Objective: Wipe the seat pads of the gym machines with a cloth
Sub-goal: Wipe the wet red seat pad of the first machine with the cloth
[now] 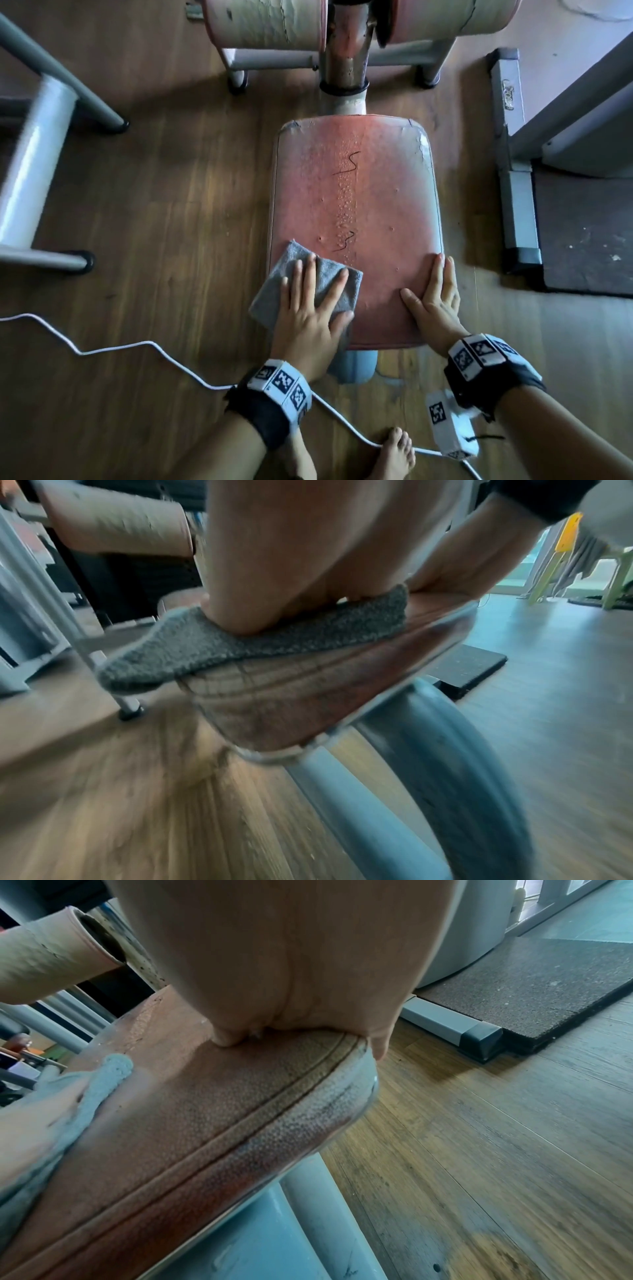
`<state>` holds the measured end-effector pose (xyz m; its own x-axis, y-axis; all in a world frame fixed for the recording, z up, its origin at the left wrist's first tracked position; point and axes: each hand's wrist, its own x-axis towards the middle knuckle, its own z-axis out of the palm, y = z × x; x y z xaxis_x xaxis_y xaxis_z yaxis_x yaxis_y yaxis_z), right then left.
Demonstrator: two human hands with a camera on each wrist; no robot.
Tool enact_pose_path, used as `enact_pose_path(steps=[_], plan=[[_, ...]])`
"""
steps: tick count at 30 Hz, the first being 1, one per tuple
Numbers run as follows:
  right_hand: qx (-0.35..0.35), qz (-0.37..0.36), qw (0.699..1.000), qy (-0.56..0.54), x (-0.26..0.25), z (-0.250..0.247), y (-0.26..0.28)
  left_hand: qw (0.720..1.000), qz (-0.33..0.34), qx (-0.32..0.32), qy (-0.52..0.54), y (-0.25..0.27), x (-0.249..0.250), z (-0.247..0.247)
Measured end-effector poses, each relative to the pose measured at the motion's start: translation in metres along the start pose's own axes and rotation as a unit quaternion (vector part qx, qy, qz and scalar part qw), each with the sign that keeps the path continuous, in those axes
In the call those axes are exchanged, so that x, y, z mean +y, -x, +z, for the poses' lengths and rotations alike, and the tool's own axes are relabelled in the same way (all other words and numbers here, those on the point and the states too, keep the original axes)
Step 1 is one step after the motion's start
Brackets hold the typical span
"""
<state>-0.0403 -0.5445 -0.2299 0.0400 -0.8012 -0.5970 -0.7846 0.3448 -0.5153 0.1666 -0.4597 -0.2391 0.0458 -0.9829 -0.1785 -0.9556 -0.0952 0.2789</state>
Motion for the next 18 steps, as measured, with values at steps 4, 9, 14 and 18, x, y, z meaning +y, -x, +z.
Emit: enact_pose_path(steps=[4,9,14,18], plan=[[-0.001,0.001,1.0,0.0,-0.001,0.0,0.0,1.0,-0.018,0.007,-0.016,-0.026,-0.006,-0.003],[-0.007,0.002,1.0,0.007,-0.001,-0.001,-0.001,0.997,-0.075,0.032,0.005,0.0,-0.003,-0.001],[-0.003,-0.003,1.0,0.003,0.001,0.0,0.0,0.996,-0.073,0.033,0.028,-0.016,-0.007,-0.002],[-0.006,0.001,1.0,0.007,0.001,0.001,0.0,0.996,-0.081,0.014,0.026,-0.033,-0.001,-0.008]])
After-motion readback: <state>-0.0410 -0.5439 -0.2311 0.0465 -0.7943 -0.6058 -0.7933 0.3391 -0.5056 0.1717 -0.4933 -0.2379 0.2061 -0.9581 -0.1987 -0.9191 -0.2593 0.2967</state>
